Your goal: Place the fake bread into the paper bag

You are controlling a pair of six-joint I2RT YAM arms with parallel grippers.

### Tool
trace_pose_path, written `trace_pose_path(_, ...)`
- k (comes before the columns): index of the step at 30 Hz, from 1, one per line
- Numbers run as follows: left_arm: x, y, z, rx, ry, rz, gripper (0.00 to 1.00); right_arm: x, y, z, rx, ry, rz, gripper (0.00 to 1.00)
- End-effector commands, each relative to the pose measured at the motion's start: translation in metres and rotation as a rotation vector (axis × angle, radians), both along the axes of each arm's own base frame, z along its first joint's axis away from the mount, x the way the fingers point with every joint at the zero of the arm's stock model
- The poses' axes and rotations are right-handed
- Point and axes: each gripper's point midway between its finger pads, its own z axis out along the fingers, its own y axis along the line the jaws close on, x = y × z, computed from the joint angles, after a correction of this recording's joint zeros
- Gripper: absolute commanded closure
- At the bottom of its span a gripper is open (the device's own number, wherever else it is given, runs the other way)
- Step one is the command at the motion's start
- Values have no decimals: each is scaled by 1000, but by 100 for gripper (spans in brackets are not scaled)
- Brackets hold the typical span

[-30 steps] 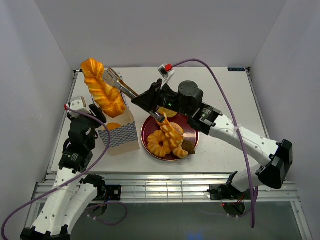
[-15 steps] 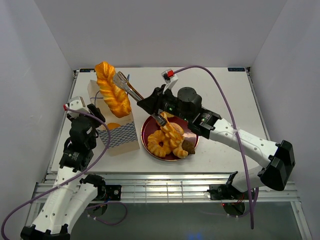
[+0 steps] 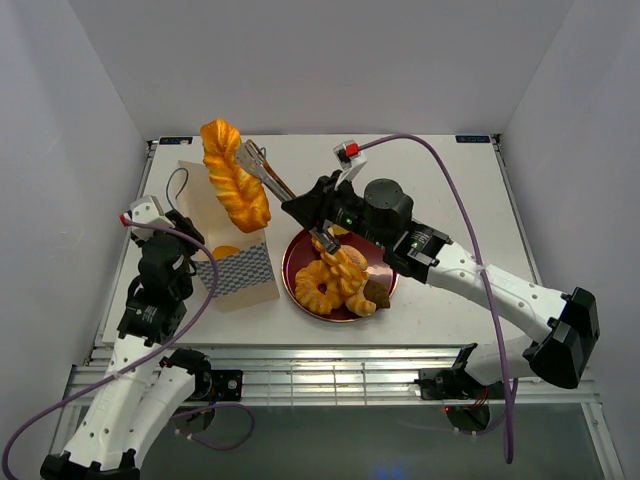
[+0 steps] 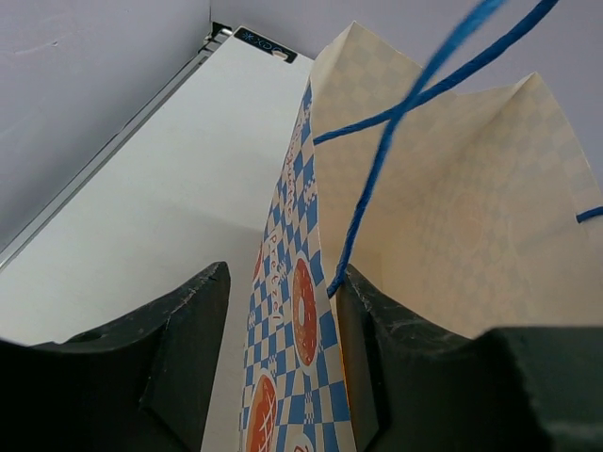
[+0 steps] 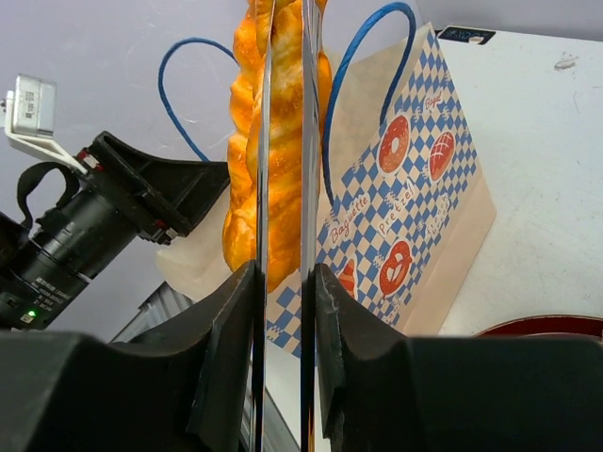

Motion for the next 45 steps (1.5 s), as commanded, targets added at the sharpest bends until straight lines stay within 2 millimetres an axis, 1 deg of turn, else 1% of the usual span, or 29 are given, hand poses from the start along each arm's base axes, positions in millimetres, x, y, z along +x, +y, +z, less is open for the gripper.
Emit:
trace_pose_path(1,-4,-2,6,2,-9,-21,40,-2,3,29,88,-60,9,92)
trace_pose_path(2,-4,-4,6,2,-15,-35,40,0,6,23,71,-47,15,92)
trace_pose_path(3,-4,-5,7,3,-18,-42,40,1,9,21,63,-41,17,92)
trace_pose_path(4,-4,-5,8,1,-24,-43,40,2,10,26,67,-45,17,92)
trace_pose_path(5,-4,-5,7,1,-23,-43,39,0,16,22,55,-39,48,92)
trace_pose_path(6,-4,-6,7,1,-22,-46,39,-1,19,26,48,-44,64,92)
trace_pose_path(7,-4,-6,8,0,-24,-46,39,0,20,19,28,-35,64,92)
trace_pose_path(8,-4,-7,8,1,-23,-52,39,1,23,23,26,-39,68,92)
trace_pose_path(13,-3,-8,9,1,-26,-57,39,-1,28,20,10,-30,91,92)
trace_pose_path(15,-3,-8,8,1,-23,-59,39,-2,30,16,3,-23,104,82)
trace_pose_path(16,-3,-8,8,1,-24,-60,39,-2,30,15,0,-20,105,78)
trace_pose_path(17,-3,-9,8,1,-22,-63,39,-2,30,12,-9,-14,105,72)
trace_pose_path(19,-2,-9,7,4,-18,-64,39,-3,30,12,-17,-15,110,66)
trace_pose_path(23,-2,-9,7,4,-18,-64,39,-4,30,13,-50,-24,121,64)
trace_pose_path(26,-2,-10,7,5,-18,-68,39,-2,31,23,-70,-50,124,57)
trace_pose_path(27,-2,-10,6,6,-16,-68,39,-3,30,20,-89,-41,125,57)
trace_pose_path(30,-2,-10,7,6,-17,-72,39,-2,29,22,-89,-45,117,53)
trace_pose_path(37,-2,-11,6,8,-14,-75,39,-1,29,20,-98,-46,118,51)
trace_pose_path(38,-2,-11,7,8,-15,-75,39,-1,29,22,-97,-48,119,50)
trace_pose_path(40,-2,-11,6,8,-15,-75,39,-1,29,13,-124,-27,119,50)
trace_pose_path(44,-2,-11,6,9,-15,-77,39,0,29,10,-130,-23,117,47)
trace_pose_path(45,-2,-11,6,9,-13,-77,39,0,29,12,-129,-26,117,46)
